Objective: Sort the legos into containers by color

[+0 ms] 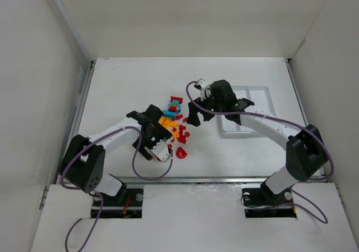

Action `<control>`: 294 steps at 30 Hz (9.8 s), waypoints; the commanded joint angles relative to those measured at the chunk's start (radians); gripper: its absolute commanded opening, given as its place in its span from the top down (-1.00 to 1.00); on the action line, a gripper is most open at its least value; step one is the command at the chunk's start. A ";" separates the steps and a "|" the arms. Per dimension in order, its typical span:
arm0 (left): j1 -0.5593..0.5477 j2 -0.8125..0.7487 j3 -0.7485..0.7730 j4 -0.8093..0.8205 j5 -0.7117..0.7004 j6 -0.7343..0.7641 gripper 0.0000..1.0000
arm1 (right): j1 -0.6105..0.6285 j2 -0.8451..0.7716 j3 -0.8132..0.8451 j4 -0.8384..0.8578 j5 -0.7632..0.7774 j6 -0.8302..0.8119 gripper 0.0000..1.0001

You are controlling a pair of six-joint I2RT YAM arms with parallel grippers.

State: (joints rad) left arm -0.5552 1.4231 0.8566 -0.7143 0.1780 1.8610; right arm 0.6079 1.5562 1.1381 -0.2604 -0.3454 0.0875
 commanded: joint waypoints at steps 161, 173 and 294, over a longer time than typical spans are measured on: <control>-0.015 -0.114 0.558 0.588 0.013 -1.451 -1.00 | -0.160 -0.488 0.067 0.002 -0.014 -0.083 1.00; -0.161 -0.293 0.237 1.020 0.083 -1.054 -1.00 | -0.103 -0.420 0.178 0.174 -0.044 0.380 1.00; -0.175 -0.326 0.045 1.208 0.446 -0.988 1.00 | -0.254 -0.203 0.156 0.297 -0.811 0.236 -0.85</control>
State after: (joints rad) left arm -0.7219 1.1122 0.8593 0.4290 0.5774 0.8768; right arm 0.3206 1.3632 1.2293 -0.0189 -1.1454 0.3092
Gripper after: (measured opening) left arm 0.329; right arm 0.927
